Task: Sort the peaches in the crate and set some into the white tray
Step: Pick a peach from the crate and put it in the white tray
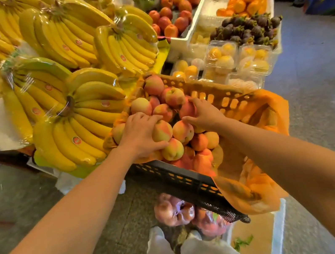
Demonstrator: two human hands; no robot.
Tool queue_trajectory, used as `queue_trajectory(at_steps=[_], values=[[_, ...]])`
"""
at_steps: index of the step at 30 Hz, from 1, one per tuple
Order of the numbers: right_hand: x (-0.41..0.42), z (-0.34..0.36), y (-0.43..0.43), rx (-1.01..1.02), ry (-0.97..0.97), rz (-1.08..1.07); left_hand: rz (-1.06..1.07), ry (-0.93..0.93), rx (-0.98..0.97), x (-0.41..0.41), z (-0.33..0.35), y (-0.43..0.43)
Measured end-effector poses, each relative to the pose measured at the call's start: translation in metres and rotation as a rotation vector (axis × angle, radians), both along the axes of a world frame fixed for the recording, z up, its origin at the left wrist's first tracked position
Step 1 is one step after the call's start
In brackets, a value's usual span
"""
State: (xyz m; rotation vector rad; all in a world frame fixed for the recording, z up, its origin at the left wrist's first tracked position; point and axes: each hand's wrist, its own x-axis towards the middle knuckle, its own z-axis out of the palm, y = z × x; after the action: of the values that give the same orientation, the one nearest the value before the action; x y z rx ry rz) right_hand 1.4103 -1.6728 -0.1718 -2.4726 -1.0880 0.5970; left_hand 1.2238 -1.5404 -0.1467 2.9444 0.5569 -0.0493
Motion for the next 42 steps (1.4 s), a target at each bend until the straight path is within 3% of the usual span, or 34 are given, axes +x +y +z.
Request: queue_trajectory(at_steps=[5, 9, 15, 21, 24, 37, 42], values=[[0.005, -0.004, 0.012, 0.041, 0.041, -0.083, -0.035, -0.020, -0.027, 0.006, 0.005, 0.008], [0.006, 0.003, 0.007, 0.116, 0.073, -0.126, -0.019, -0.059, -0.203, 0.010, 0.010, 0.020], [0.007, 0.024, -0.015, 0.391, 0.490, -0.260, -0.041, -0.211, -0.612, 0.027, 0.021, 0.036], [-0.011, 0.028, -0.028, 0.464, 0.919, -0.402, -0.050, -0.162, -0.880, 0.034, 0.021, 0.038], [-0.019, 0.028, -0.037, 0.504, 1.024, -0.426, -0.105, -0.126, -1.007, 0.031, 0.019, 0.038], [-0.042, 0.031, -0.047, 0.543, 1.008, -0.490, -0.107, -0.001, -1.131, 0.044, 0.009, 0.039], [-0.040, 0.033, -0.044, 0.395, 0.839, -0.445, -0.079, -0.018, -1.163, 0.049, 0.007, 0.045]])
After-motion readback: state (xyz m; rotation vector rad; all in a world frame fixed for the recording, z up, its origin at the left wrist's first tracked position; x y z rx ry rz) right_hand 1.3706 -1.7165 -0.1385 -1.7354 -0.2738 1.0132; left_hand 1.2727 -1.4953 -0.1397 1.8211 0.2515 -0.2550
